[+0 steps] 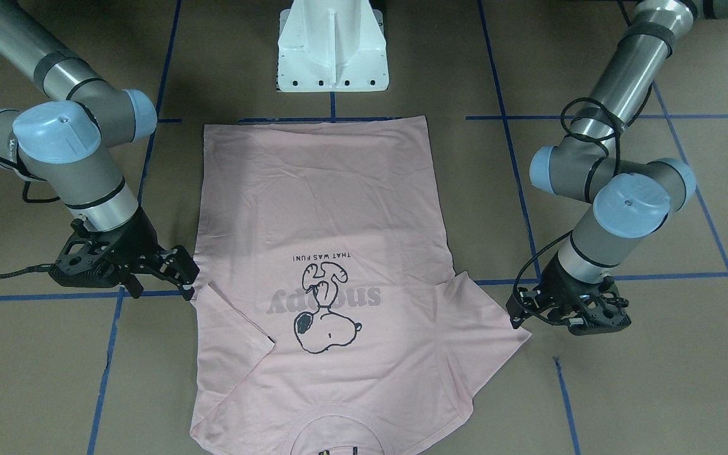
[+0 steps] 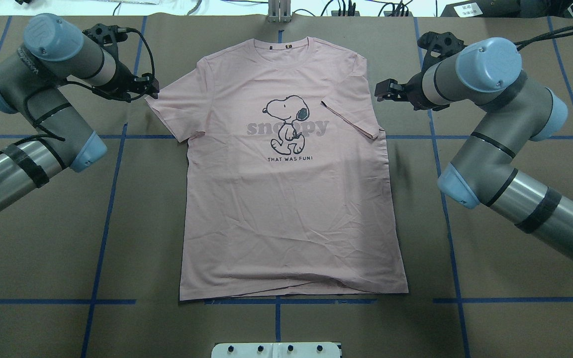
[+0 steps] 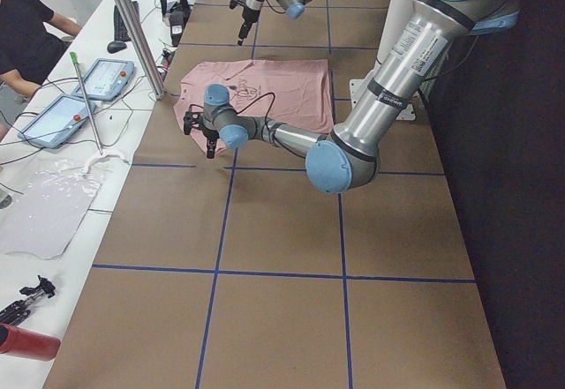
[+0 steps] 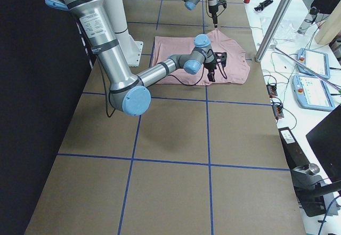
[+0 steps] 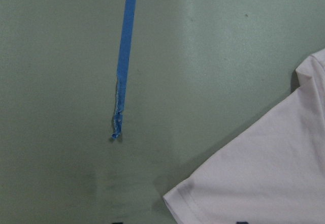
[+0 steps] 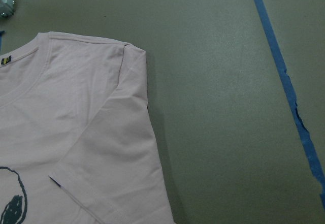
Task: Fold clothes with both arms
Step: 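Move the left gripper to the sleeve nearest it while the right gripper withdraws, then grasp and fold the sleeve inward over the shirt with the left gripper, then move the right gripper down to the hem corner nearest the robot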
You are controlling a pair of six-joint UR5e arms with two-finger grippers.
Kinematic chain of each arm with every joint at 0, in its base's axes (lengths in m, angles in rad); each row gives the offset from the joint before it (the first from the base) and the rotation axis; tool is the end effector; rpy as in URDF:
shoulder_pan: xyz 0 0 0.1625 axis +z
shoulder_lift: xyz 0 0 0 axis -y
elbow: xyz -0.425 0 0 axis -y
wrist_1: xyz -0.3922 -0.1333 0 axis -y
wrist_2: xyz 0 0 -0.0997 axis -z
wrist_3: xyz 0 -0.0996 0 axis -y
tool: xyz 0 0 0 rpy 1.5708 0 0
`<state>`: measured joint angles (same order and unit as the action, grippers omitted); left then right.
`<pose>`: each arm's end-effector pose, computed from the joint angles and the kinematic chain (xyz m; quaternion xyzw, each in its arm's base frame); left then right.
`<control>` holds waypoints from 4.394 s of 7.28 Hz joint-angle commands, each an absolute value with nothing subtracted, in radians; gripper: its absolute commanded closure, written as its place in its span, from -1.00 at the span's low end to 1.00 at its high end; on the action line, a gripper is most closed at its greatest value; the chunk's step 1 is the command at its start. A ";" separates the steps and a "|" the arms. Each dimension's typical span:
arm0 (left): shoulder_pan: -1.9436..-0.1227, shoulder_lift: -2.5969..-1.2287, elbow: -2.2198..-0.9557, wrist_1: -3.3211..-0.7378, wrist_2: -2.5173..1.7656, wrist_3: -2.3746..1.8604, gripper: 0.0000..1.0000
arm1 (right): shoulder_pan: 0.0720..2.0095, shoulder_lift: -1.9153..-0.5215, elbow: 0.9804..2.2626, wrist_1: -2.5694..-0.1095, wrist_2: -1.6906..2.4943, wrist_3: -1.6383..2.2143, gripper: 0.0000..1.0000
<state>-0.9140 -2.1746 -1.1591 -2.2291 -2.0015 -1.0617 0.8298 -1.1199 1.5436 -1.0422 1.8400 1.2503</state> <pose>0.3915 -0.6579 0.4222 0.1157 0.4323 -0.0926 0.8895 -0.3794 -0.5729 0.3582 0.1470 -0.4460 0.1623 0.8678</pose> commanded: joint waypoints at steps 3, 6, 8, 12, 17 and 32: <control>-0.896 -2.204 -1.098 -2.233 -1.948 -1.062 -0.25 | 0.828 -1.161 1.577 -0.965 1.842 1.327 -1.00; -0.894 -2.210 -1.089 -2.233 -1.947 -1.062 -0.01 | 0.828 -1.164 1.580 -0.963 1.842 1.327 -1.00; -0.890 -2.210 -1.088 -2.233 -1.947 -1.062 0.05 | 0.830 -1.163 1.582 -0.965 1.842 1.328 -1.00; -0.885 -2.212 -1.088 -2.235 -1.934 -1.062 0.65 | 0.828 -1.163 1.580 -0.965 1.842 1.328 -1.00; -0.884 -2.135 -1.361 -2.163 -1.939 -1.119 1.00 | 0.831 -1.166 1.580 -0.971 1.859 1.327 -1.00; -0.738 -2.470 -1.120 -2.085 -1.779 -1.453 -0.25 | 0.818 -1.187 1.569 -0.963 1.816 1.313 -1.00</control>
<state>-0.7389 -2.4735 -1.1154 -2.0851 -1.7796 -1.4509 0.8229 -1.1861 1.5696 -0.9646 1.8319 1.3127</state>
